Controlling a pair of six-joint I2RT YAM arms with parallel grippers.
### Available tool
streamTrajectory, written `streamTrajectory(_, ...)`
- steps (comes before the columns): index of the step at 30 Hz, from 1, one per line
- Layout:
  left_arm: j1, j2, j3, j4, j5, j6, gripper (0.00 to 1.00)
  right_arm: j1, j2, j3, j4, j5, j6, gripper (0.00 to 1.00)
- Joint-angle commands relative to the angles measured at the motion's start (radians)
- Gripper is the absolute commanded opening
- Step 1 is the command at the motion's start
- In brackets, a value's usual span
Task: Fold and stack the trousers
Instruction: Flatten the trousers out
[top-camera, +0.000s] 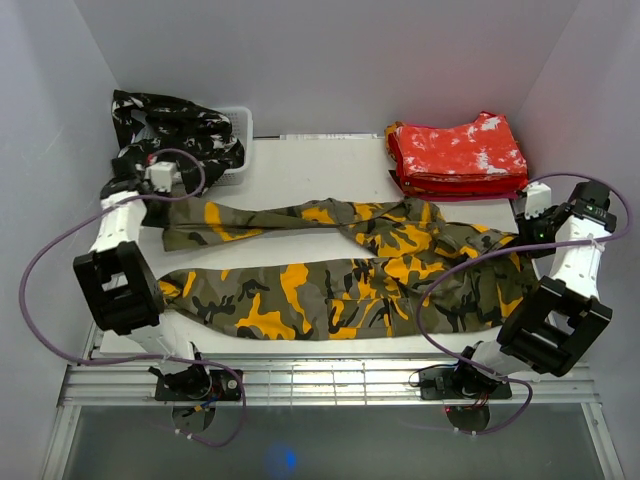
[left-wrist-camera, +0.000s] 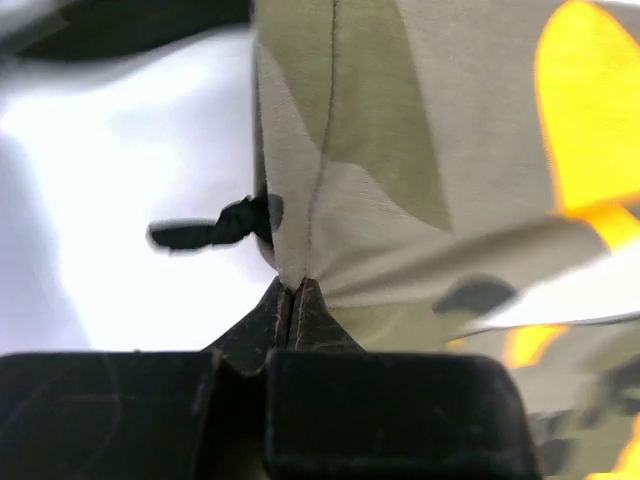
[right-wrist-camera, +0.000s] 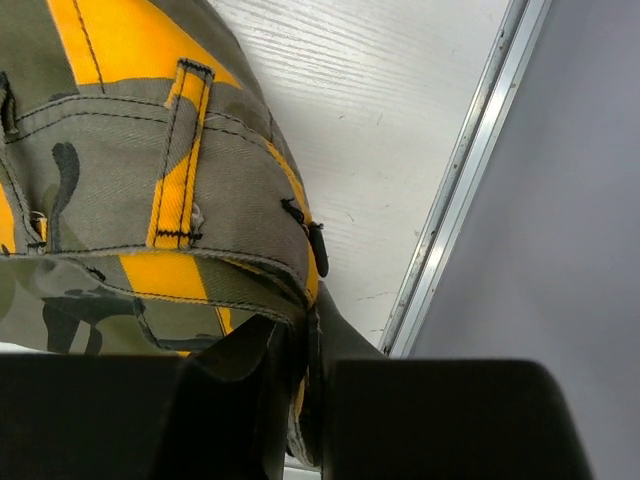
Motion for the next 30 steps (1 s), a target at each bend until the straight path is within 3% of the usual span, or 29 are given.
streamTrajectory(1, 0.155, -0.104, -0.063, -0.018, -0.054, 0.109, 0.0, -0.007, -0.036, -0.021, 0.045, 0.022, 0.022, 0.08)
streamTrajectory(7, 0.328, -0.108, -0.12, 0.029, -0.068, 0.157, 0.0, -0.007, -0.04, -0.047, 0.078, 0.075, 0.019, 0.08)
streamTrajectory(14, 0.336, -0.088, -0.128, 0.042, 0.003, 0.142, 0.0, -0.026, -0.022, -0.018, 0.153, 0.158, 0.074, 0.08)
streamTrajectory(22, 0.408, -0.095, 0.014, 0.178, -0.038, 0.054, 0.0, -0.1, -0.016, 0.019, 0.215, 0.141, 0.14, 0.08)
streamTrajectory(30, 0.405, 0.028, 0.127, 0.129, -0.008, 0.045, 0.0, -0.1, 0.038, 0.018, 0.204, 0.075, 0.166, 0.08)
